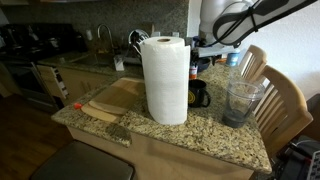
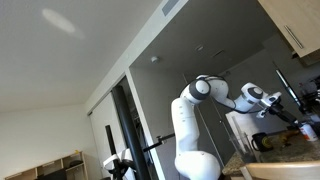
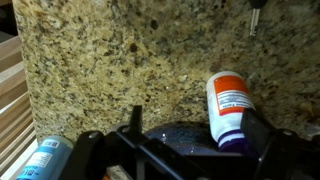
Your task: Put the white bottle in the bowl then put the jar in the bowl
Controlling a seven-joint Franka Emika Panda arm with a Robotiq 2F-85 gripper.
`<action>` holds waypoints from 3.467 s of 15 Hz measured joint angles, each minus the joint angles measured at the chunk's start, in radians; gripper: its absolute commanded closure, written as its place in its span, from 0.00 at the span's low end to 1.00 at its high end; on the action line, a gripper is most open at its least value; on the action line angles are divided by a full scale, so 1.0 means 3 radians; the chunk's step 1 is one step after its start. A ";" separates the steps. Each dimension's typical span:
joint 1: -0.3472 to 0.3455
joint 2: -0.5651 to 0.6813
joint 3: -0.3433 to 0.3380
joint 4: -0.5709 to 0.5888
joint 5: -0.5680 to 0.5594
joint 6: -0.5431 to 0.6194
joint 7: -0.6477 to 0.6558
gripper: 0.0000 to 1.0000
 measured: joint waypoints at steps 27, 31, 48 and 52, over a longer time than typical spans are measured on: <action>-0.0031 0.0435 -0.0062 0.0322 0.0046 0.0188 0.0038 0.00; -0.0030 0.0449 -0.0061 0.0363 0.0046 0.0177 0.0040 0.00; 0.0070 0.0449 -0.0213 0.0366 -0.0282 0.0384 0.0542 0.56; 0.0070 0.0447 -0.0212 0.0369 -0.0282 0.0384 0.0541 0.71</action>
